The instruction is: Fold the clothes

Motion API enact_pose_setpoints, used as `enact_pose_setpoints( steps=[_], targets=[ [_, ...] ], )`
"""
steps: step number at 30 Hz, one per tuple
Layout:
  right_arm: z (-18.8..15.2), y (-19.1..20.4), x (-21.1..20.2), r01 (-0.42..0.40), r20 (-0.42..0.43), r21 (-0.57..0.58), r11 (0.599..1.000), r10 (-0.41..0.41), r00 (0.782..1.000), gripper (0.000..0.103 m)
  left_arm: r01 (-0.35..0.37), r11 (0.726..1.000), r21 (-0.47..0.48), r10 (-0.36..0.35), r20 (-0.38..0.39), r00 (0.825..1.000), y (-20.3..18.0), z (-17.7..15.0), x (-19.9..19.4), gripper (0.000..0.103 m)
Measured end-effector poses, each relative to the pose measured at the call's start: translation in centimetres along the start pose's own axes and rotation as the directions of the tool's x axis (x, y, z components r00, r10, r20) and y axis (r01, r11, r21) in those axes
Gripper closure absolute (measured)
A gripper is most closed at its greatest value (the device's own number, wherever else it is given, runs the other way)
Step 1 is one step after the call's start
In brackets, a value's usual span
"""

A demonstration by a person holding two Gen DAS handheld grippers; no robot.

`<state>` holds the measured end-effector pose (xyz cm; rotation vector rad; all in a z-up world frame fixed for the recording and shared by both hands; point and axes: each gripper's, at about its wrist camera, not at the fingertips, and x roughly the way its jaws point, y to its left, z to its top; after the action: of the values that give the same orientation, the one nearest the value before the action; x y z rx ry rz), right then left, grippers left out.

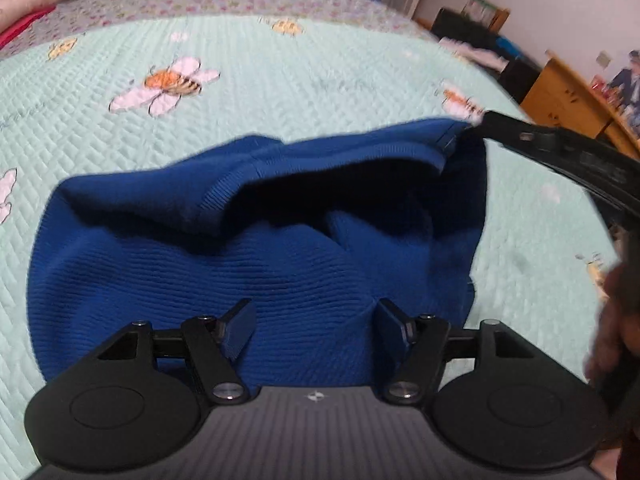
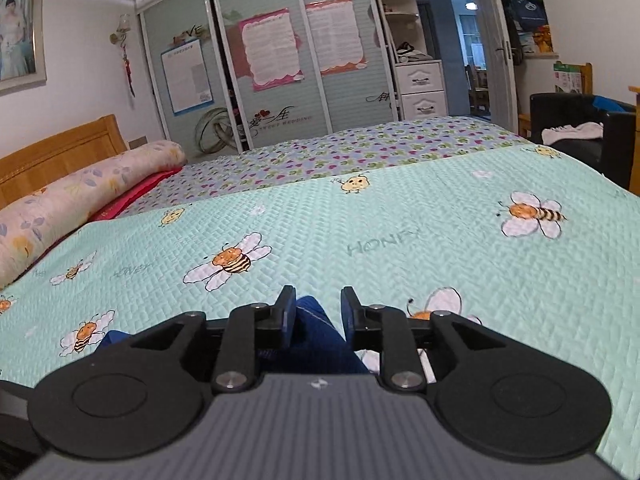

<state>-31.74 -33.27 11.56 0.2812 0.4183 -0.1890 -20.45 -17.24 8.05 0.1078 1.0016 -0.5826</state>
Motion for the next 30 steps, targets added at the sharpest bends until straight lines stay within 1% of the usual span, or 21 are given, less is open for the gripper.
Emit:
enact_pose_setpoints(
  steps=[1, 2, 3, 4, 5, 8, 10, 12, 14, 16, 17, 18, 19, 21, 24, 27, 30],
  targets=[
    [-0.5, -0.2, -0.3, 0.002, 0.0, 0.004, 1.0, -0.002, 1.0, 0.078, -0.002, 1.0, -0.004, 0.002, 0.001, 1.0, -0.1, -0.1, 0.2, 0.035],
    [-0.9, -0.4, -0.7, 0.003, -0.002, 0.007, 1.0, -0.003, 1.0, 0.078, 0.003, 1.0, -0.01, -0.003, 0.005, 1.0, -0.1, -0.3, 0.4, 0.051],
    [-1.3, -0.6, -1.0, 0.007, -0.002, 0.011, 1.0, -0.007, 1.0, 0.078, 0.028, 0.999, -0.022, -0.027, 0.012, 1.0, 0.1, -0.7, 0.3, 0.082],
    [-1.7, -0.8, -1.4, 0.013, -0.002, 0.014, 1.0, -0.013, 1.0, 0.078, 0.042, 0.998, -0.038, -0.042, 0.022, 0.999, 0.4, -0.9, -0.1, 0.085],
    [-2.2, -0.9, -1.7, 0.018, -0.001, 0.016, 1.0, -0.018, 1.0, 0.078, 0.046, 0.998, -0.048, -0.044, 0.043, 0.998, 0.7, -1.1, -0.8, 0.091],
    [-3.0, -1.5, -2.5, 0.034, -0.005, 0.018, 0.999, -0.034, 0.999, 0.077, 0.041, 0.996, -0.085, -0.031, 0.122, 0.992, 2.4, -1.7, -3.7, 0.093],
    [-3.5, -2.0, -2.9, 0.043, -0.013, 0.019, 0.999, -0.043, 0.999, 0.077, 0.046, 0.99, -0.136, -0.023, 0.171, 0.985, 4.4, -2.2, -6.4, 0.093],
    [-4.0, -2.4, -3.1, 0.046, -0.026, 0.029, 0.999, -0.045, 0.999, 0.077, 0.063, 0.984, -0.166, -0.026, 0.216, 0.976, 6.2, -3.0, -9.8, 0.093],
    [-4.3, -2.7, -3.1, 0.045, -0.039, 0.036, 0.998, -0.044, 0.998, 0.077, 0.054, 0.982, -0.181, -0.002, 0.277, 0.961, 8.4, -4.3, -14.0, 0.093],
    [-4.5, -2.3, -3.1, 0.03, -0.056, 0.025, 0.999, -0.029, 0.998, 0.075, 0.044, 0.978, -0.203, 0.027, 0.334, 0.942, 10.6, -5.6, -18.0, 0.093],
    [-4.7, -2.0, -3.0, 0.019, -0.065, 0.016, 1.0, -0.018, 0.998, 0.07, 0.035, 0.976, -0.214, 0.045, 0.358, 0.933, 11.7, -6.2, -19.7, 0.093],
    [-5.0, -1.6, -2.9, 0.003, -0.075, 0.008, 1.0, -0.002, 0.997, 0.067, 0.008, 0.974, -0.226, 0.077, 0.367, 0.927, 12.6, -6.8, -20.9, 0.093],
    [-5.2, -1.1, -2.8, -0.014, -0.086, 0.002, 1.0, 0.015, 0.996, 0.064, -0.024, 0.971, -0.238, 0.114, 0.369, 0.922, 13.5, -7.3, -22.1, 0.093],
    [-5.9, 0.3, -2.6, -0.062, -0.117, -0.021, 0.998, 0.059, 0.991, 0.063, -0.082, 0.959, -0.27, 0.177, 0.349, 0.92, 15.2, -8.4, -22.9, 0.093],
    [-6.9, 2.8, -2.2, -0.115, -0.152, -0.077, 0.99, 0.102, 0.983, 0.063, -0.146, 0.928, -0.342, 0.245, 0.268, 0.932, 17.6, -10.3, -21.7, 0.093],
    [-7.3, 5.2, -2.1, -0.143, -0.166, -0.163, 0.976, 0.116, 0.979, 0.063, -0.165, 0.912, -0.376, 0.25, 0.189, 0.95, 19.1, -12.2, -19.1, 0.093],
    [-6.7, 7.2, -2.0, -0.165, -0.143, -0.271, 0.948, 0.13, 0.981, 0.063, -0.165, 0.907, -0.387, 0.231, 0.132, 0.964, 19.9, -13.4, -17.1, 0.093]
  ],
)
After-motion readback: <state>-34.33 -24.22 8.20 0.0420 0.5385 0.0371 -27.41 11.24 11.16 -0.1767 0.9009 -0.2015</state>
